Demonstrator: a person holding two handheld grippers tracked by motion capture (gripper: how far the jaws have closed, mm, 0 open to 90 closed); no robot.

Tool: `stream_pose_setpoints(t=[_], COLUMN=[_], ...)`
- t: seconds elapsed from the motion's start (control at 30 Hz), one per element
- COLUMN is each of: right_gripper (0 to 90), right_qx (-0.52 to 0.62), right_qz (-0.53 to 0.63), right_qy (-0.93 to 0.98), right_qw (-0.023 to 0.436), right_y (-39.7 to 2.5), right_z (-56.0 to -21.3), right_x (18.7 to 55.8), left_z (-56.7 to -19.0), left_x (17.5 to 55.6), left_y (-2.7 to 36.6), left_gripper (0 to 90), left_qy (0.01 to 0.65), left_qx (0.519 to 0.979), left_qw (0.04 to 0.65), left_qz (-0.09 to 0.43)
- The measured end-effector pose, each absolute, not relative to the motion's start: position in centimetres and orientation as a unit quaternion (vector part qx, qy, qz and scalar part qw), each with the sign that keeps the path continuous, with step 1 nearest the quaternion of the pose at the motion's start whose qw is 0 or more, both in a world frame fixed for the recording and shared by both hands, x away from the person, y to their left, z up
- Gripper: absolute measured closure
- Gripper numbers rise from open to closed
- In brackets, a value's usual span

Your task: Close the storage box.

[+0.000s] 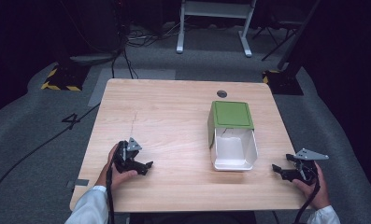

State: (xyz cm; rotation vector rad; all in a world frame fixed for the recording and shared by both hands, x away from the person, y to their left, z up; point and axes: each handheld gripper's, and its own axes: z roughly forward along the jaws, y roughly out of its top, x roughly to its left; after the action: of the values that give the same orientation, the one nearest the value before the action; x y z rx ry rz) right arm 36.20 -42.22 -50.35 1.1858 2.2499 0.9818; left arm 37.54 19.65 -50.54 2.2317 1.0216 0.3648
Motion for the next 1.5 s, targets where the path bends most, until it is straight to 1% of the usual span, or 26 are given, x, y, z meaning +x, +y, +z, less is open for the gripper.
stream_pose_setpoints(t=[0.13, 0.2, 0.3, 0.4, 0.43, 0.5, 0.6, 0.63, 0.7, 0.8, 0.87, 1.13, 1.2, 1.5], right_gripper=[16.4, 19.1, 19.6, 21.4, 22.4, 22.7, 24.6, 25.0, 25.0, 25.0, 25.0, 27.5, 29.0, 32.2], right_qx=[0.417, 0.409, 0.403, 0.391, 0.368, 0.359, 0.327, 0.314, 0.308, 0.279, 0.273, 0.222, 0.202, 0.16], right_qz=[0.355, 0.363, 0.379, 0.404, 0.42, 0.425, 0.444, 0.459, 0.462, 0.463, 0.464, 0.469, 0.465, 0.456], right_qy=[0.812, 0.811, 0.807, 0.803, 0.807, 0.809, 0.814, 0.813, 0.814, 0.824, 0.825, 0.84, 0.849, 0.866], right_qw=[0.204, 0.209, 0.207, 0.197, 0.194, 0.192, 0.184, 0.174, 0.171, 0.173, 0.174, 0.159, 0.152, 0.131], right_y=[-42.3, -42.3, -42.6, -42.5, -41.9, -41.7, -40.6, -40.0, -39.8, -38.0, -37.7, -34.3, -32.8, -29.2], right_z=[-50.3, -50.2, -49.9, -49.0, -47.6, -47.2, -45.2, -44.1, -43.7, -42.0, -41.6, -38.8, -38.4, -38.0], right_x=[36.1, 36.0, 35.9, 35.5, 35.2, 35.1, 34.8, 34.7, 34.6, 34.1, 34.1, 33.6, 33.6, 33.6], left_z=[-50.5, -50.5, -50.5, -50.5, -50.5, -50.5, -50.5, -50.5, -50.5, -50.5, -50.5, -50.5, -50.5, -50.5], left_x=[37.5, 37.5, 37.5, 37.5, 37.5, 37.5, 37.5, 37.5, 37.5, 37.5, 37.5, 37.5, 37.5, 37.5], left_y=[19.7, 19.7, 19.7, 19.7, 19.7, 19.7, 19.7, 19.7, 19.7, 19.7, 19.7, 19.7, 19.7, 19.7], left_gripper=[0.0, 0.0, 0.1, 0.1, 0.1, 0.1, 0.1, 0.1, 0.2, 0.2, 0.2, 0.2, 0.2, 0.2], left_qy=[0.389, 0.389, 0.389, 0.389, 0.389, 0.389, 0.389, 0.389, 0.389, 0.388, 0.388, 0.387, 0.388, 0.387], left_qx=[0.851, 0.851, 0.851, 0.851, 0.851, 0.851, 0.851, 0.851, 0.851, 0.851, 0.852, 0.852, 0.852, 0.852], left_qw=[0.324, 0.325, 0.324, 0.324, 0.324, 0.324, 0.324, 0.324, 0.323, 0.323, 0.323, 0.323, 0.323, 0.323], left_qz=[0.139, 0.139, 0.14, 0.141, 0.14, 0.14, 0.14, 0.141, 0.141, 0.141, 0.141, 0.142, 0.141, 0.142])
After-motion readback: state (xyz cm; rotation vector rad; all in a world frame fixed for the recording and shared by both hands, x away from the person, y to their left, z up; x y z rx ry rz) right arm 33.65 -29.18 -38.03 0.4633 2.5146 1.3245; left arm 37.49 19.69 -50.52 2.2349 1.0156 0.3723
